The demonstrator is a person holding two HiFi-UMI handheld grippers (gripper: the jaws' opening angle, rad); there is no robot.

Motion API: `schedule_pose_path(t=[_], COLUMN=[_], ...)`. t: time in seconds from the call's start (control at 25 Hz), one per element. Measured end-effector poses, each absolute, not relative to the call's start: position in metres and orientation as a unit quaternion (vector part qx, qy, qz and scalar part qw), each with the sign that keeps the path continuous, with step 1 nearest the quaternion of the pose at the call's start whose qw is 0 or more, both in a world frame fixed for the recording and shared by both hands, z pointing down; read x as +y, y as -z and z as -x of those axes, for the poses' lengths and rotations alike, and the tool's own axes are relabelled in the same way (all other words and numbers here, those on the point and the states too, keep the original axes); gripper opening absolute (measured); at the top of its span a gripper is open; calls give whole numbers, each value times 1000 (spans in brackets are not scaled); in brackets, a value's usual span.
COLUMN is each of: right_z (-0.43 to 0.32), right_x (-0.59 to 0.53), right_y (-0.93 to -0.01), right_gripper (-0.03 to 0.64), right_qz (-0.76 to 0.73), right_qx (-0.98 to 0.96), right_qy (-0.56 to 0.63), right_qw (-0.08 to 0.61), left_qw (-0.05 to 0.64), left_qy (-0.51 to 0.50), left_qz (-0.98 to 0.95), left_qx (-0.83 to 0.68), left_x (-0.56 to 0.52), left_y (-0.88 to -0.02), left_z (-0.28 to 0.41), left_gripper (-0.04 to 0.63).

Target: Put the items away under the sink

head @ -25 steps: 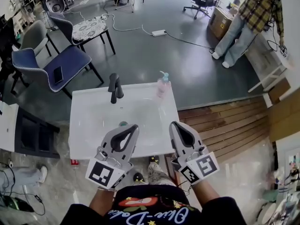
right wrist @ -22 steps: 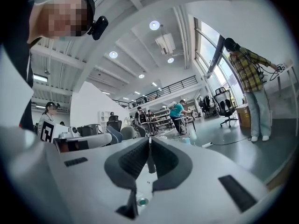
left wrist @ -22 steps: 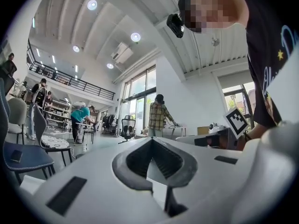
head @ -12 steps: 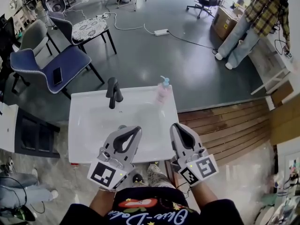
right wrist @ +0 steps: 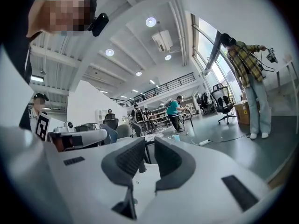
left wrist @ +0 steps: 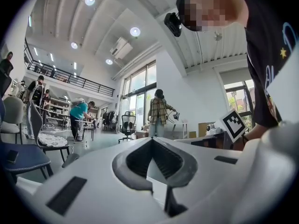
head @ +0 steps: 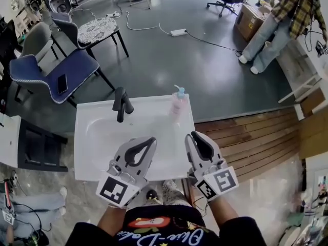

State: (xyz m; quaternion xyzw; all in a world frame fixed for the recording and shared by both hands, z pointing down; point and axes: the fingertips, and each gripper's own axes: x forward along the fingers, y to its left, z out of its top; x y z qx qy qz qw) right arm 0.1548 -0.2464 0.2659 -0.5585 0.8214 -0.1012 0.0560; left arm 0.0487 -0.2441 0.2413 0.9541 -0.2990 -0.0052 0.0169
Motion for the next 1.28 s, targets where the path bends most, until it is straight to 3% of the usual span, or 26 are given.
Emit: schedule_pose_path(t=[1.28], right_z=[-172], right_x=[-325], right_y=[-313], right_gripper=[178], right_qz=[552], right_qx=[830], right_qy=[81], right_qw=[-8], left_qw=[32], left_qy=[-22], left_qz=[-953], left_qx=[-301], left_x=[-280], left_y=[-263], left_z=[-68], left_gripper=[4])
